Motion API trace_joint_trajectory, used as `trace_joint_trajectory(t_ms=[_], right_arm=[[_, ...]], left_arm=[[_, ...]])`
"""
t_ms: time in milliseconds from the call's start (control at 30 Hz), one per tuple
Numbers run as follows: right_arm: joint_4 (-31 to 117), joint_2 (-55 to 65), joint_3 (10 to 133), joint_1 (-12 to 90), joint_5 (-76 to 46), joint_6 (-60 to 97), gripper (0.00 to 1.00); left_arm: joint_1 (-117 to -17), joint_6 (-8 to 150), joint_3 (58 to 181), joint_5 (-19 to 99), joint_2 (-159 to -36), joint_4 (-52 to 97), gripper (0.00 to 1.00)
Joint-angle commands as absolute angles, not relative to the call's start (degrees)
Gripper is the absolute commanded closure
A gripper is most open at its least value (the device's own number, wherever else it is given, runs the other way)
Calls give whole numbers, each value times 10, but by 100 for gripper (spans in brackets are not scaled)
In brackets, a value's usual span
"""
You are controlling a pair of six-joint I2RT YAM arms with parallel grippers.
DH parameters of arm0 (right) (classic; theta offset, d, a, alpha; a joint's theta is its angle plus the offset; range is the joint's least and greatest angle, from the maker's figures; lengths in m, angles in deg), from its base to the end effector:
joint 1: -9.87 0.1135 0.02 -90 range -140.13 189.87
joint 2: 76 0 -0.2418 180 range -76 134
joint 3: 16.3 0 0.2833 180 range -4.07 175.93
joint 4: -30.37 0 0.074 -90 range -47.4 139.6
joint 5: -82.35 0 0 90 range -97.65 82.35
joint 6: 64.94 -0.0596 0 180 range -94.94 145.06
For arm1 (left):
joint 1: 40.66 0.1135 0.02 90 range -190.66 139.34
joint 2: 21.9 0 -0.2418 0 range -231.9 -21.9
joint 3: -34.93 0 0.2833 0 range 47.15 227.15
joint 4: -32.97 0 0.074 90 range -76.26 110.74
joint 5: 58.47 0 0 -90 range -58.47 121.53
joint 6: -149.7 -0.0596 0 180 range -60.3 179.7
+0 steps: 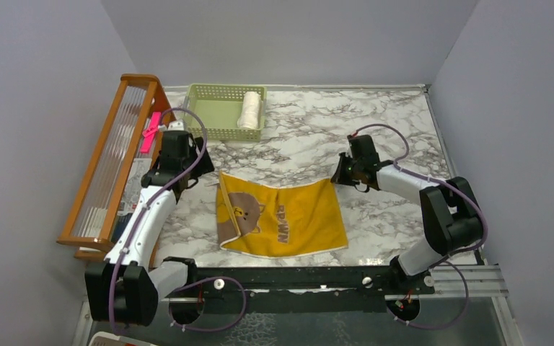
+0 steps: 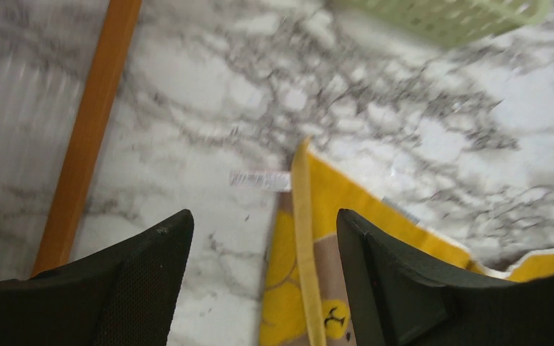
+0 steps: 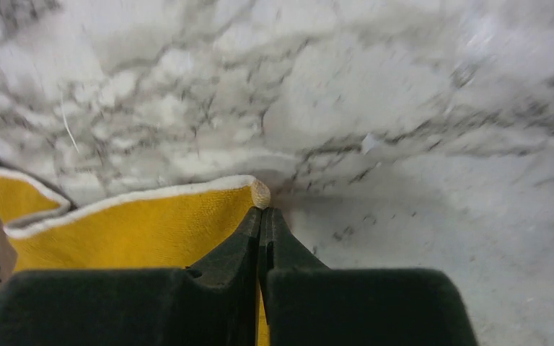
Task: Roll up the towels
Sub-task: Flatten out the towel at the center of the board.
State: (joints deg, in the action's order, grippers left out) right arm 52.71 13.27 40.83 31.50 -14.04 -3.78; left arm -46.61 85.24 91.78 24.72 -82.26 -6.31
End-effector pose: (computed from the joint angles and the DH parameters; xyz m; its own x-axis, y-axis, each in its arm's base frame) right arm 0.3082 0.1294 0.0961 -0.8685 0.1713 -0.4652 -0.0086 0.9331 0.3596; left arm 0.2801 -0.0221 0.2158 -0.6167 -0.3661 -0.6969 -0.2765 0.9296 -0.2437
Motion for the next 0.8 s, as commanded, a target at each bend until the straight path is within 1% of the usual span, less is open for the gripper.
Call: trace_joint_trajectory(t_ms=[0, 100, 167, 400, 667, 767], right_arm=[[460, 143, 495, 262, -104, -51, 99], [469, 164, 529, 222, -104, -50, 99], [482, 185, 550, 202, -107, -49, 99], [485, 229, 569, 183, -135, -40, 99], [470, 248, 566, 183, -175, -32, 99], [469, 248, 563, 183, -175, -24, 99]], left_arm=[[-464, 794, 1011, 312, -880, 14, 25], [-465, 771, 1039, 418, -935, 29, 25], [-465, 769, 1046, 449, -968, 31, 25], [-464, 792, 1013, 387, -1028, 23, 28], [-465, 846, 978, 417, -1071, 92, 29], [-465, 861, 988, 405, -1105, 104, 32]])
